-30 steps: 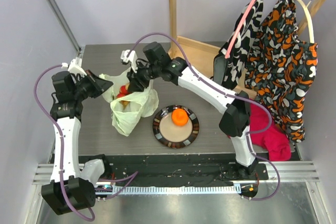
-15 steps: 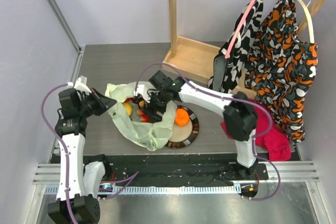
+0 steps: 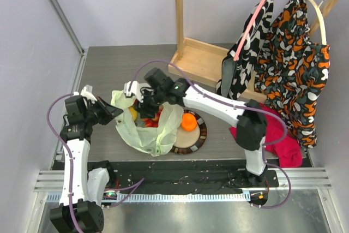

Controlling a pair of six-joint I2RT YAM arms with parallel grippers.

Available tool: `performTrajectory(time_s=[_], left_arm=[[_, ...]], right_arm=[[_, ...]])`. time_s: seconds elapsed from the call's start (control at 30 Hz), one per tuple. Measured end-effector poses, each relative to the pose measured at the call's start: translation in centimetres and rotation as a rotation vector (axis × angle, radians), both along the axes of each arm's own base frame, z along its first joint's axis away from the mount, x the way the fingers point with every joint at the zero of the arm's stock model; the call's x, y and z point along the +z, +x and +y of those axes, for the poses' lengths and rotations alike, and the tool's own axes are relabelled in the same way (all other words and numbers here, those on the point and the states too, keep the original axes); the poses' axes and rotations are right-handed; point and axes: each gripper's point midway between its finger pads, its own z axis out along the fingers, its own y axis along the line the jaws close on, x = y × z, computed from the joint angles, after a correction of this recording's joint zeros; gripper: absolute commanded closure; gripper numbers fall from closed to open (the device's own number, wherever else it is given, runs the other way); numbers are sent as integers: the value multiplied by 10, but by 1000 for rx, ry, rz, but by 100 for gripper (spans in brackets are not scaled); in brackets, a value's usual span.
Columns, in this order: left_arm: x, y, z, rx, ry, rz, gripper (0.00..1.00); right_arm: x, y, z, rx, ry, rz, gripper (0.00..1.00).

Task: Take the fake fruits out of the plastic bag
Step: Take out the fake fruit from the plastic bag, then adjust the plastic bag at the center of the board.

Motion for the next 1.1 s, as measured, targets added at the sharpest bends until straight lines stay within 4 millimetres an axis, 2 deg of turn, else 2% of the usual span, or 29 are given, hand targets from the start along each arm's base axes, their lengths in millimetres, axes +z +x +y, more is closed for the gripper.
performTrajectory(time_s=[0.13, 0.2, 0.3, 0.4, 0.63, 0.7, 0.73, 0.83, 0.97, 1.07, 1.1], left_arm=[[3, -1, 0, -1, 5, -13, 100], [4, -1, 0, -1, 7, -20, 100], [5, -2, 0, -1, 9, -25, 100], [6, -1, 1, 2, 13, -31, 100], [7, 1, 1, 5, 16, -40, 100], [7, 1, 1, 5, 15, -40, 100], [7, 1, 1, 6, 15, -40, 100], [8, 2, 1, 6, 15, -45, 100], [10, 8, 3, 7, 19, -57, 100], [21, 21, 8, 15, 31, -69, 100], [31, 29, 11, 20, 38, -83, 100]], right_arm=[[-64, 10, 4, -28, -125, 34, 45], [-82, 16, 1, -48, -176, 18, 44], [-88, 24, -4, -64, -214, -31, 40], [-89, 33, -9, -76, -238, -95, 40], [-116, 32, -32, -48, -353, -172, 43], [-119, 33, -34, -33, -371, -199, 51], [-120, 33, -34, -28, -376, -211, 64], [-120, 36, -36, -19, -393, -244, 82], [-114, 39, -35, -2, -398, -275, 91], [-93, 47, -22, 6, -368, -312, 94], [-78, 53, -12, 3, -339, -332, 94]])
